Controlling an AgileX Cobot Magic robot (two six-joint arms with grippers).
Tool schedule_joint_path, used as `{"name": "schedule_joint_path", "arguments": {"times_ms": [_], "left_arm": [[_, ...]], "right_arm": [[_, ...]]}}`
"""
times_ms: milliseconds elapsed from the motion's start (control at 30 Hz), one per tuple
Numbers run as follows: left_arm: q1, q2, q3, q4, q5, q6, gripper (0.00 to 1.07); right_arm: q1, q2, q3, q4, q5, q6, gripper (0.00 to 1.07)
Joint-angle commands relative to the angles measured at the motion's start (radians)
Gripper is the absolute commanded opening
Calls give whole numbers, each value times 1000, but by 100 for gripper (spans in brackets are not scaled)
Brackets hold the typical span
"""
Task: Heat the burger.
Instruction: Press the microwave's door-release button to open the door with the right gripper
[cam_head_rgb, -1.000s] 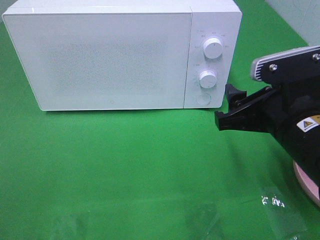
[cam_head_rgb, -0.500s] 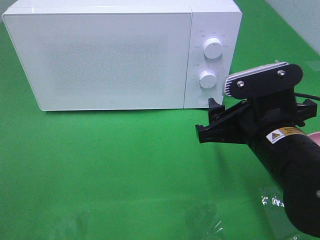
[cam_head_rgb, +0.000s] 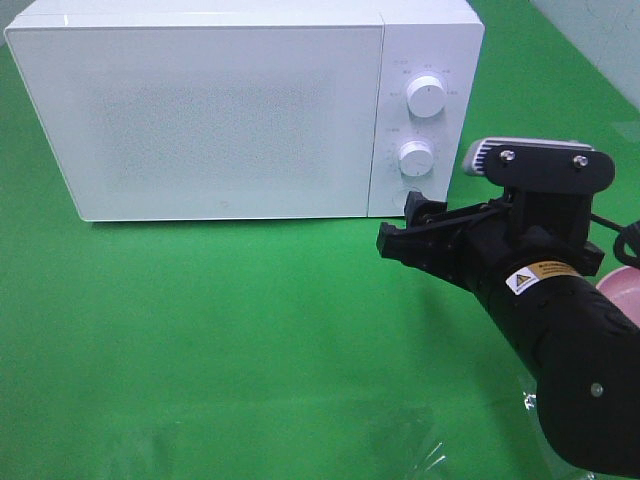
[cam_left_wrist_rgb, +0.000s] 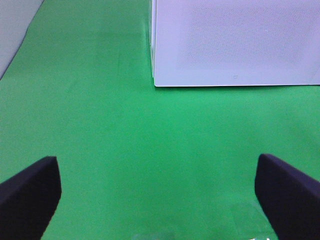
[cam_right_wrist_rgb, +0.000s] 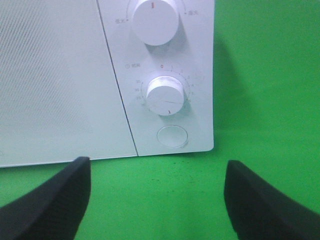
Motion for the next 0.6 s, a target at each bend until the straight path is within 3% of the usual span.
{"name": "schedule_joint_path", "arguments": {"times_ms": [33, 267, 367, 433, 500, 600], "left_arm": [[1, -17, 5, -8, -5, 0, 98], [1, -17, 5, -8, -5, 0, 98], [1, -17, 5, -8, -5, 0, 98], [1, -17, 5, -8, -5, 0, 98], [1, -17, 5, -8, -5, 0, 98], [1, -17, 5, -8, -5, 0, 98]], "right_arm": [[2, -2, -6, -10, -4, 234, 67], [2, -2, -6, -10, -1, 660, 56], [2, -2, -6, -10, -1, 694, 55], [2, -2, -6, -10, -1, 774, 50], [2, -2, -6, -10, 25, 945, 35], [2, -2, -6, -10, 39, 989, 30]]}}
